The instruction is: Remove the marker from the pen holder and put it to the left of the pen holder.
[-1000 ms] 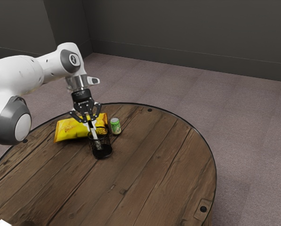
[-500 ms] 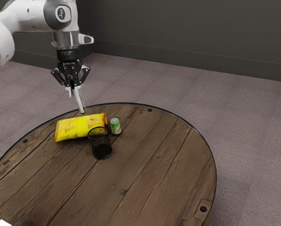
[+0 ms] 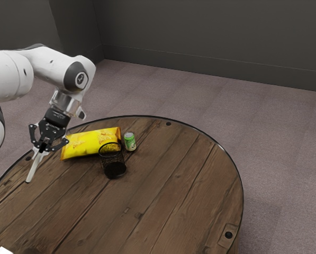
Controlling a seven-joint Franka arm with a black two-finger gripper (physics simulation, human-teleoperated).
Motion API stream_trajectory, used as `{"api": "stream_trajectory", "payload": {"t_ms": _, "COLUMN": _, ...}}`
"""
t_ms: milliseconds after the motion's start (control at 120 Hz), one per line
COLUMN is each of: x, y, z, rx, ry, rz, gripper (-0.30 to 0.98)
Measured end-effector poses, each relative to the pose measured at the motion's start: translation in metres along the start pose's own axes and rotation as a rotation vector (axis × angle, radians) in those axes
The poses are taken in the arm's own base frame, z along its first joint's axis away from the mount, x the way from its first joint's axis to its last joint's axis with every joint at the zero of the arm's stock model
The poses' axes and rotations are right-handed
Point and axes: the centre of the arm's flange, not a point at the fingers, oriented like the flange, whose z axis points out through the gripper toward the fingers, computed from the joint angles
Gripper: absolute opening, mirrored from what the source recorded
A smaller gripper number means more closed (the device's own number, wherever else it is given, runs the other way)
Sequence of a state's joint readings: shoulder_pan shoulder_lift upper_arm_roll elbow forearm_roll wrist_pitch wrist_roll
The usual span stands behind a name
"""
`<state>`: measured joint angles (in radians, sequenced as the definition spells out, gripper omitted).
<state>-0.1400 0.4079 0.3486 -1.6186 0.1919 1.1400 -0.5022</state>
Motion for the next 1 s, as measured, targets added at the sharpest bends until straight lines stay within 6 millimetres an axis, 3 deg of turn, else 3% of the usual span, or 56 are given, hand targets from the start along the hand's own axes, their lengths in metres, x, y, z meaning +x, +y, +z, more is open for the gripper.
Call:
{"api": "stream_trajectory", "payload": {"t_ms": 175, "x": 0.018, "y": 0.015, "z": 0.051, "rx": 0.002, "ry": -0.123, "rz": -0.007, "gripper": -0.08}}
{"api": "stream_trajectory", "payload": {"t_ms": 408, "x": 0.040, "y": 0.035, "z": 0.088, "rx": -0.025, "ry": -0.175, "rz": 0.044, "gripper": -0.08}}
{"api": "stream_trajectory", "payload": {"t_ms": 733, "x": 0.064, "y": 0.061, "z": 0.108, "rx": -0.035, "ry": -0.155, "rz": 0.105, "gripper": -0.08}}
{"api": "stream_trajectory", "payload": {"t_ms": 1000, "x": 0.066, "y": 0.065, "z": 0.104, "rx": -0.070, "ry": -0.135, "rz": 0.132, "gripper": 0.29}}
